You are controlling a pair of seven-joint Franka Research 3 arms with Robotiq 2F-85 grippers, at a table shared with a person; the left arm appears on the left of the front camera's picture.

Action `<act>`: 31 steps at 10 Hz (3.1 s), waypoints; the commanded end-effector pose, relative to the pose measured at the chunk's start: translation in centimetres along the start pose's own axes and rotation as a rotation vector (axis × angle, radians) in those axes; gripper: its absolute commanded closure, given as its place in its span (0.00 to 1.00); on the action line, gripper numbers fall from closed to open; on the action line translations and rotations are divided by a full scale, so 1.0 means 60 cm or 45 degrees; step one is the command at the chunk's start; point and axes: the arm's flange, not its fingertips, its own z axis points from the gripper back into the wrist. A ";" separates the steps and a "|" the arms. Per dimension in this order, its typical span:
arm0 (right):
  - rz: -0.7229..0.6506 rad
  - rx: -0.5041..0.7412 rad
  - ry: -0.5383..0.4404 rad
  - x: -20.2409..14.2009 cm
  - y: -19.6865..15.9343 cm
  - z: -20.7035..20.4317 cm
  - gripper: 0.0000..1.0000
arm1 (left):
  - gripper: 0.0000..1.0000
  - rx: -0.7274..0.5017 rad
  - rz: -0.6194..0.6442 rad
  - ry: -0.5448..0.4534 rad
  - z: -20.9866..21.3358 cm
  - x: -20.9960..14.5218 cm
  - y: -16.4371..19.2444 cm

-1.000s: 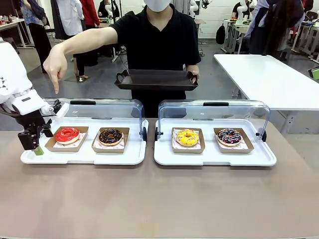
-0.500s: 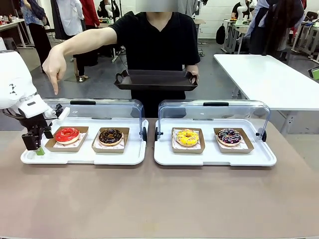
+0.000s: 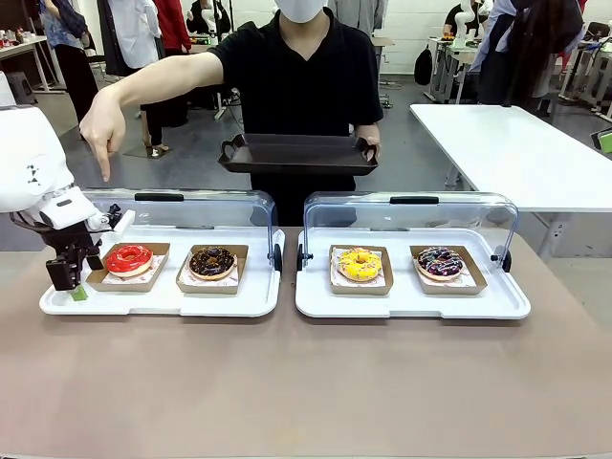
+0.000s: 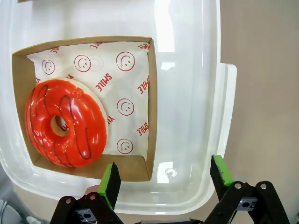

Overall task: Provide the desired donut to the person.
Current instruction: Pick up and lift the Paper togo box containing the Donut pointed at by the person.

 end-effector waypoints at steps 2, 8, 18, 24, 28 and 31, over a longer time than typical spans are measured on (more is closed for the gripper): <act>-0.002 0.007 -0.018 0.000 -0.001 0.001 0.00 | 0.00 -0.022 -0.018 -0.025 -0.011 -0.003 0.012; -0.002 0.007 -0.018 0.000 -0.001 0.001 0.00 | 1.00 -0.017 -0.022 -0.042 -0.013 -0.004 0.012; -0.002 0.007 -0.018 0.000 -0.001 0.001 0.00 | 1.00 0.003 -0.009 -0.048 -0.014 -0.005 0.016; -0.002 0.007 -0.018 0.000 -0.001 0.001 0.00 | 1.00 0.010 -0.178 0.019 0.172 0.052 -0.142; -0.002 0.007 -0.018 0.000 -0.001 0.001 0.00 | 1.00 0.109 -0.117 0.158 0.329 0.105 -0.252; -0.002 0.007 -0.018 0.000 -0.001 0.001 0.00 | 1.00 0.171 -0.074 0.159 0.389 0.123 -0.276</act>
